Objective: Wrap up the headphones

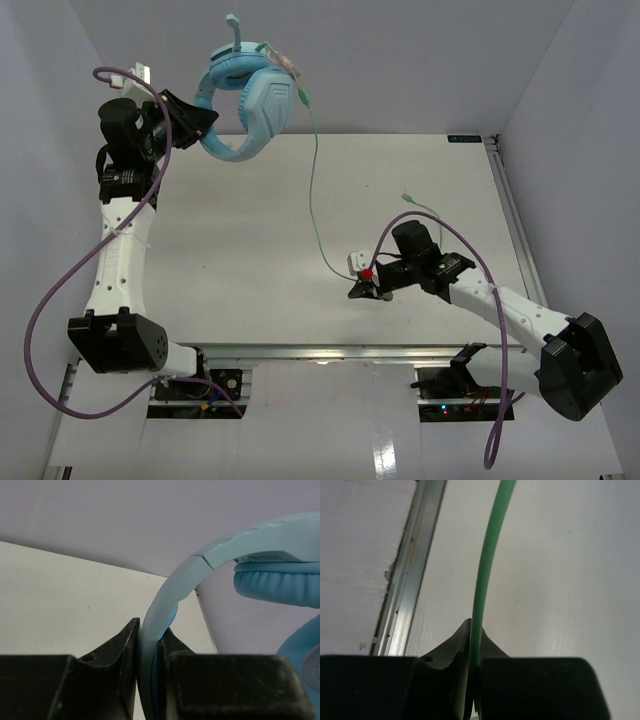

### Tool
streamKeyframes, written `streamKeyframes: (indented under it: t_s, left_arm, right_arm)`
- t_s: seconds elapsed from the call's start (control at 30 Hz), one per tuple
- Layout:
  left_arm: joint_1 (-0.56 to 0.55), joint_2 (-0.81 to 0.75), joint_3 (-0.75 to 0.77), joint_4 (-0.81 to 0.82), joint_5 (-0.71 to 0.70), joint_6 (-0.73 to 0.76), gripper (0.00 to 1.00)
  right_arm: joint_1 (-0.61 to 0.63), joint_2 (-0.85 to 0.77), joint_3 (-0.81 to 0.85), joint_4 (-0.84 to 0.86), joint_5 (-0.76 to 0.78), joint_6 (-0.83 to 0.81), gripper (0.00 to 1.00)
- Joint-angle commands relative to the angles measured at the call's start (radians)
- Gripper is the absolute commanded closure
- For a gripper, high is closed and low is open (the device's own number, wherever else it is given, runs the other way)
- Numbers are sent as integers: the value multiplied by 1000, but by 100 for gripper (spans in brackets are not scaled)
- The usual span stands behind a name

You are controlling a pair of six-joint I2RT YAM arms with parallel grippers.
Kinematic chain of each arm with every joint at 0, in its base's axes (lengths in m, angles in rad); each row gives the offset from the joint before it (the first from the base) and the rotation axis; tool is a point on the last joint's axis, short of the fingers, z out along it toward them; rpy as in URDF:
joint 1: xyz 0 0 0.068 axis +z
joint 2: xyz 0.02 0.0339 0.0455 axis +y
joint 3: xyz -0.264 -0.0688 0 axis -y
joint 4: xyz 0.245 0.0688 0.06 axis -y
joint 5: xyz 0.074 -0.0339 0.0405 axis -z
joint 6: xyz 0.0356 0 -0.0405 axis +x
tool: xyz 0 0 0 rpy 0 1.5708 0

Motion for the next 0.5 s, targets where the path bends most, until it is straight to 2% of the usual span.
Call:
streamKeyframes:
  t_s: [0.0, 0.03, 0.07, 0.2, 0.33, 0.47]
  left_arm:
    - [-10, -6, -13, -9, -115, 80, 100]
    - [-16, 6, -13, -23, -128, 95, 100]
    - [-37, 27, -15, -48, -167, 142, 100]
    - [-154, 91, -33, -122, -304, 351, 100]
    - [-233, 128, -115, -159, -410, 459, 100]
    - [-297, 148, -209, -171, -505, 589, 100]
  right_arm:
    - [42, -47, 103, -113, 358, 14, 92]
    - [52, -55, 111, -139, 398, 4, 92]
    - [84, -65, 138, -167, 525, -26, 92]
    - [160, -72, 237, -204, 818, -122, 92]
    - [179, -68, 280, -152, 1020, -221, 92]
    - [183, -76, 305, -57, 1143, -321, 92]
